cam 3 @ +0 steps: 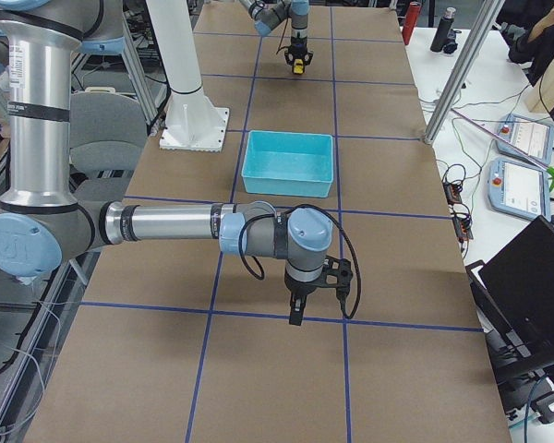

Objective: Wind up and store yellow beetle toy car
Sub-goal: 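Keep pressing the car and pull it farther back with the left gripper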

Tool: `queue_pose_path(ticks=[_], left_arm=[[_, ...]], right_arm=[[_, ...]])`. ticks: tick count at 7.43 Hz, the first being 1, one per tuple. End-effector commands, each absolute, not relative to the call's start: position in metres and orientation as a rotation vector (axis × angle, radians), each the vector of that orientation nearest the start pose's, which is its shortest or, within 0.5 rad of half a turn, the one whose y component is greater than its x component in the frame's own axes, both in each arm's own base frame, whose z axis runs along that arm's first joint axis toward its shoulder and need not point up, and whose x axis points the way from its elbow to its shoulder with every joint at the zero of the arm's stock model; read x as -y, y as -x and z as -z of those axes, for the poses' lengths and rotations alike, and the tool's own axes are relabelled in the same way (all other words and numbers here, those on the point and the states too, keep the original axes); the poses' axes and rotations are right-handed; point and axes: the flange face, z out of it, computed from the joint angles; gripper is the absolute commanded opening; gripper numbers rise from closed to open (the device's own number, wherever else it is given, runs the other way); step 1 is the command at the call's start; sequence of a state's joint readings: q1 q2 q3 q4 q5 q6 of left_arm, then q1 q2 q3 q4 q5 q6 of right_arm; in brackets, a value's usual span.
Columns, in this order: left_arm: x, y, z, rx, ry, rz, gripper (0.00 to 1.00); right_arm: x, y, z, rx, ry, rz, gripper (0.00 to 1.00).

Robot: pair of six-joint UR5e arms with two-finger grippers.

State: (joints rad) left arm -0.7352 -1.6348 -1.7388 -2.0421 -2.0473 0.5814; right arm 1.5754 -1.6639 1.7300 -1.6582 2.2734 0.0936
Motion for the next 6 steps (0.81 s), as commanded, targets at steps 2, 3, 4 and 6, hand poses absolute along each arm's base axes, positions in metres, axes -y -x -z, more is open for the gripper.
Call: queue_pose_path(ticks=[2, 3, 4, 6], left_arm=[[0.43, -0.34, -0.504, -0.595, -0.696, -1.495, 0.0], [0.43, -0.341, -0.506, -0.592, -0.692, -1.498, 0.0], [0.43, -0.341, -0.507, -0.592, -0.691, -1.497, 0.0], [0.43, -0.334, -0.514, -0.589, -0.677, -1.49, 0.0]], right_arm=[[0.449, -0.071, -0.639, 0.701, 0.053, -0.102, 1.0], [0.449, -0.071, -0.639, 0.701, 0.053, -0.102, 1.0], [0.449, -0.071, -0.639, 0.701, 0.053, -0.102, 1.0], [0.449, -0.071, -0.639, 0.701, 0.053, -0.102, 1.0]])
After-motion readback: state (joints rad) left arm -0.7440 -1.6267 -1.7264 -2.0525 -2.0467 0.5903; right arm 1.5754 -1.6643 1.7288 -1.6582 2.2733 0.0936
